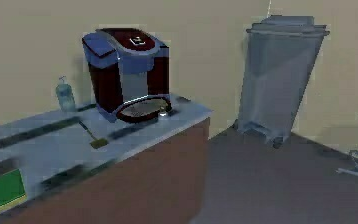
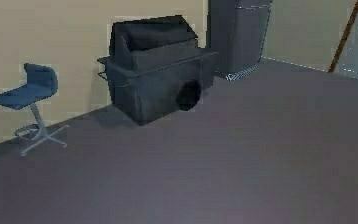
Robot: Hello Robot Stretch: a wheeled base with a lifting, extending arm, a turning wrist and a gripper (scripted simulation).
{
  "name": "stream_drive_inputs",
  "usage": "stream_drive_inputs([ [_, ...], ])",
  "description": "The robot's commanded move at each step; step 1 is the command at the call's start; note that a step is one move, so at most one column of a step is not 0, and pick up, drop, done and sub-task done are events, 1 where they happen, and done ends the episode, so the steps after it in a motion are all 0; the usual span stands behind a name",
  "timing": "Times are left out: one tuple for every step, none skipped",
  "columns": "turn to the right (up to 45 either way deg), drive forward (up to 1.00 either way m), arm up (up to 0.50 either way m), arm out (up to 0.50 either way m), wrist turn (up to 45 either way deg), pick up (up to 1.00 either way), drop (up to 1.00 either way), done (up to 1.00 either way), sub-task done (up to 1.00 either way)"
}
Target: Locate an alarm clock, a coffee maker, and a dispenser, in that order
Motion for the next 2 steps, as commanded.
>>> stream_drive_inputs([
  [-30.0,0.0,0.0,0.0,0.0,0.0,0.0,0.0,0.0],
  [0.0,0.0,0.0,0.0,0.0,0.0,0.0,1.0,0.0],
])
